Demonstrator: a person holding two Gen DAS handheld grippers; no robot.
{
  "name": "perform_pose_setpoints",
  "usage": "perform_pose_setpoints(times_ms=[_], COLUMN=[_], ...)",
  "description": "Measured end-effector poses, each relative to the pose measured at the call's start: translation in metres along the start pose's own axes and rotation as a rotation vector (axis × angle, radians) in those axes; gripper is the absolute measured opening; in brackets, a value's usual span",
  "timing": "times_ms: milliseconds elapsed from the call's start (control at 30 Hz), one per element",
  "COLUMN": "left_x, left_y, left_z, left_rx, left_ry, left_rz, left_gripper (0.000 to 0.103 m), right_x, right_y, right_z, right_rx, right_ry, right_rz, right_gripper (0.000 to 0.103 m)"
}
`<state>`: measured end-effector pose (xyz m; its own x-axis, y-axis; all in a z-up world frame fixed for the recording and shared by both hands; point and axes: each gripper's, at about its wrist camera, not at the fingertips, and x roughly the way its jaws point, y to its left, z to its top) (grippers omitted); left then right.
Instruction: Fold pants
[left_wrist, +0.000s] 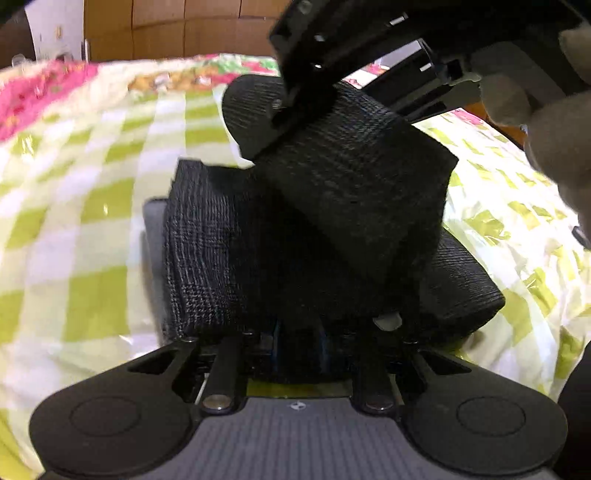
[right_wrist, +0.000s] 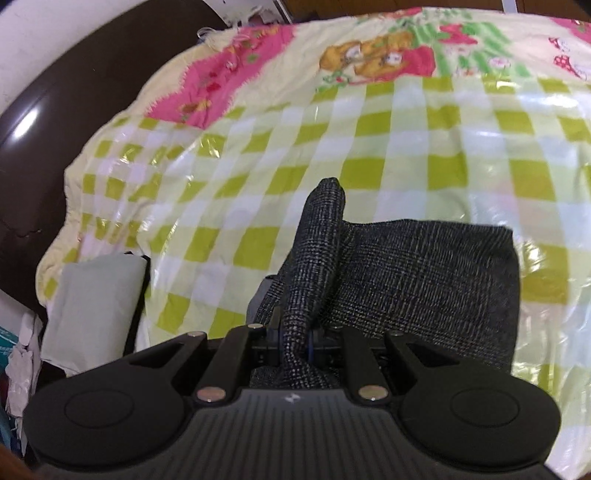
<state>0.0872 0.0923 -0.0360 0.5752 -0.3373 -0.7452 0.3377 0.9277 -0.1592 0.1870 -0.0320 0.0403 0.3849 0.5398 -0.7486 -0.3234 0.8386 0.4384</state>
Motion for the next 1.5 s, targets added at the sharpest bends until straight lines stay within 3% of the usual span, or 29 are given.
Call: perform_pose_setpoints(times_ms=[133, 300, 467, 533, 633, 800, 967, 1033, 1133, 1333, 1400, 1500], left_x=[0.006, 0.009, 0.005, 0.003, -0.006, -0.039, -0.078, -0.093, -0.110, -0.096, -0.081, -0.042], left_y=[0.006, 0.003, -0.001, 0.004, 0.014, 0.023, 0.037, 0.043, 0.045, 0.036, 0.035, 0.041], left_z=[0.000, 0.000, -0.001, -0.002, -0.005, -0.031, -0.053, -0.048, -0.029, 0.019, 0.032, 0.038], left_rx=[-0.035, -0.023, -0.010, -0.034, -0.072, -0.096, -0.113, -0.138, -0.119, -0.026, -0.004, 0.038], left_ry=[0.032, 0.032, 0.028, 0.020, 0.004, -0.021, -0.005, -0.035, -0.145, -0.304, -0.308, -0.244], left_rz=[-0.041, -0.037, -0.034, -0.055, -0.071, -0.048, 0.014, 0.014, 0.038, 0.041, 0.022, 0.067], left_gripper=[0.030, 0.028, 0.028, 0.028, 0.033, 0.041, 0.042, 0.042, 0.043, 0.043, 0.043, 0.043], right_x=[0.008, 0.019, 0.040, 0.046, 0.052, 0.041, 0.021, 0.013, -0.003, -0.019, -0.018, -0.008], right_y=[0.019, 0.053, 0.066, 0.071, 0.071, 0.081, 0.078, 0.076, 0.065, 0.020, 0.005, -0.015], right_z=[-0.004, -0.015, -0.022, -0.025, -0.022, -0.029, -0.039, -0.039, -0.035, -0.030, -0.027, -0.017], right_rx=[-0.065, -0.200, -0.240, -0.272, -0.248, -0.294, -0.319, -0.325, -0.325, -0.257, -0.234, -0.216], right_ry=[-0.008, 0.020, 0.051, 0.063, 0.076, 0.074, 0.076, 0.057, -0.001, -0.073, -0.091, -0.116], right_rz=[-0.066, -0.105, -0.138, -0.156, -0.126, -0.078, 0.069, 0.077, 0.041, -0.081, -0.099, -0.120], right_gripper=[0.012, 0.012, 0.012, 0.017, 0.032, 0.033, 0.030, 0.030, 0.030, 0.031, 0.031, 0.031])
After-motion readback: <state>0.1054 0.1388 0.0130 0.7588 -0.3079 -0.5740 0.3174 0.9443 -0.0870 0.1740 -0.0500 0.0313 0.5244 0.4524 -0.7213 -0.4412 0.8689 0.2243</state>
